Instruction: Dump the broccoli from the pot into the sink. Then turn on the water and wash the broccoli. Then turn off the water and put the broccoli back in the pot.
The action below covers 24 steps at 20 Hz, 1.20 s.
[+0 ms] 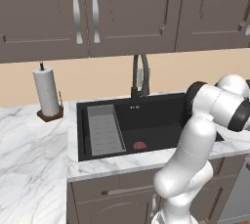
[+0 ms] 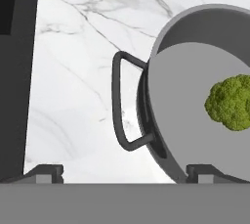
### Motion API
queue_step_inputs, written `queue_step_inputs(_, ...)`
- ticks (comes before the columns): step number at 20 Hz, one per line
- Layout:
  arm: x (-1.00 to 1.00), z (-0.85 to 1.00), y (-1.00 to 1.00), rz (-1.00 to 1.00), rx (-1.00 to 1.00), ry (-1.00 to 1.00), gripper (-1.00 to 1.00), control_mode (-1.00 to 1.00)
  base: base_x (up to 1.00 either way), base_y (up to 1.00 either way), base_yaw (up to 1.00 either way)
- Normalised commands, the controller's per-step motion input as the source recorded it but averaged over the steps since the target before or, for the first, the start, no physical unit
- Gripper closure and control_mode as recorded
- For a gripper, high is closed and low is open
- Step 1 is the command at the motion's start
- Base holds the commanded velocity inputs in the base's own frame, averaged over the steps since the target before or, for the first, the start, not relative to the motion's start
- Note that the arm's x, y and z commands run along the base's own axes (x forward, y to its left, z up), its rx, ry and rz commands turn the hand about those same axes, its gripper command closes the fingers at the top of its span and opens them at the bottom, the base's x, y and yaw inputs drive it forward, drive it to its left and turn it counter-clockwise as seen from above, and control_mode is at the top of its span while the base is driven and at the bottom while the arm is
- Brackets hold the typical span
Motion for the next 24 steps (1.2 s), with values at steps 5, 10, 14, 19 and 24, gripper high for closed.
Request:
queue_step_inputs(5,0.26,-0.17,-0.16,0.00,0.00,-0.01,-1.00,-1.00,0.00,0.00,0.00)
queue_step_inputs(10,0.28,-0.18,-0.19,0.00,0.00,0.00,-1.00,-1.00,0.00,0.00,0.00)
queue_step_inputs(14,0.23,-0.17,-0.23,0.00,0.00,0.00,-1.00,-1.00,0.00,0.00,0.00)
queue_step_inputs(19,0.19,-0.20,-0.21,0.00,0.00,0.00,-1.00,-1.00,0.00,0.00,0.00)
queue_step_inputs(24,0.06,-0.37,-0.03,0.00,0.00,0.00,-1.00,-1.00,0.00,0.00,0.00)
